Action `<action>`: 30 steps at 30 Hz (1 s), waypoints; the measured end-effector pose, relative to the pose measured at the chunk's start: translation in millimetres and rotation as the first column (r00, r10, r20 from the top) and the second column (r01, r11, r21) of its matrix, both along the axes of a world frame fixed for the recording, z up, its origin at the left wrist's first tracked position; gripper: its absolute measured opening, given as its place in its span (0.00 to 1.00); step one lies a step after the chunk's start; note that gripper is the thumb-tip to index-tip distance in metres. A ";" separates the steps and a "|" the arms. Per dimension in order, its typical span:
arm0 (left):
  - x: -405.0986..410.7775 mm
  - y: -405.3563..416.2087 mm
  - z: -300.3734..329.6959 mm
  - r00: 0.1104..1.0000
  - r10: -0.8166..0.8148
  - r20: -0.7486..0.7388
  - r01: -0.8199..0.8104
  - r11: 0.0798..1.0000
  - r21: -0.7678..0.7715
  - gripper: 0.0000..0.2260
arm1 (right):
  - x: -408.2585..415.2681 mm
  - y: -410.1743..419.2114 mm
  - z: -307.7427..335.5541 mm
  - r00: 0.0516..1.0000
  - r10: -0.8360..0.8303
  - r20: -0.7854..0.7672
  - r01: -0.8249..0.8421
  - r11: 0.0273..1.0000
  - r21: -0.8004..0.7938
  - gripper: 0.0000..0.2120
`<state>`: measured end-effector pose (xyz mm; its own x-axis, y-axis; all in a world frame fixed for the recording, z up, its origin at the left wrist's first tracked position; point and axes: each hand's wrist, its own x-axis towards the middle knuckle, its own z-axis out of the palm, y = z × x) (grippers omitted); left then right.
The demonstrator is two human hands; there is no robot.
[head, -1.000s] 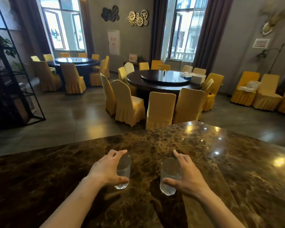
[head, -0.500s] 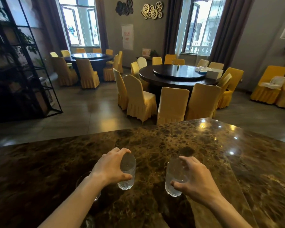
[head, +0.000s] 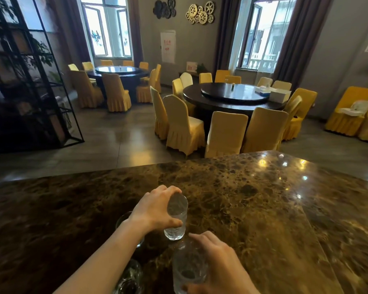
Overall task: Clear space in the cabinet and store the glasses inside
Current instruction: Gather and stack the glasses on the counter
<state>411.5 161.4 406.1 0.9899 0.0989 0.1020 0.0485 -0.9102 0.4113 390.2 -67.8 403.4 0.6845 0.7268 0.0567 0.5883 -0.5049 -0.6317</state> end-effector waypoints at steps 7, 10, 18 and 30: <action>1.5 -2.0 -5.8 1.000 0.003 0.004 -0.003 1.000 0.002 0.37 | -8.2 15.4 2.3 1.000 -0.010 0.013 0.010 1.000 -0.016 0.44; 4.7 -2.8 -6.9 1.000 0.011 0.015 -0.011 1.000 -0.004 0.37 | -6.2 18.5 3.3 1.000 -0.022 0.021 0.023 0.999 -0.041 0.45; 13.6 -6.8 -12.6 0.999 0.034 0.012 -0.034 0.999 0.000 0.37 | 4.1 19.0 1.2 0.999 0.003 -0.040 -0.006 0.997 -0.073 0.47; 16.9 -9.6 -17.8 0.997 0.073 0.028 -0.073 0.997 0.020 0.38 | 19.5 13.8 2.5 0.984 0.134 -0.121 -0.140 0.989 -0.047 0.46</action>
<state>428.4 151.9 388.3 0.9770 0.1683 0.1312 0.1043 -0.9130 0.3944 409.8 -54.0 405.9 0.5776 0.8141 -0.0606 0.5777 -0.4601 -0.6742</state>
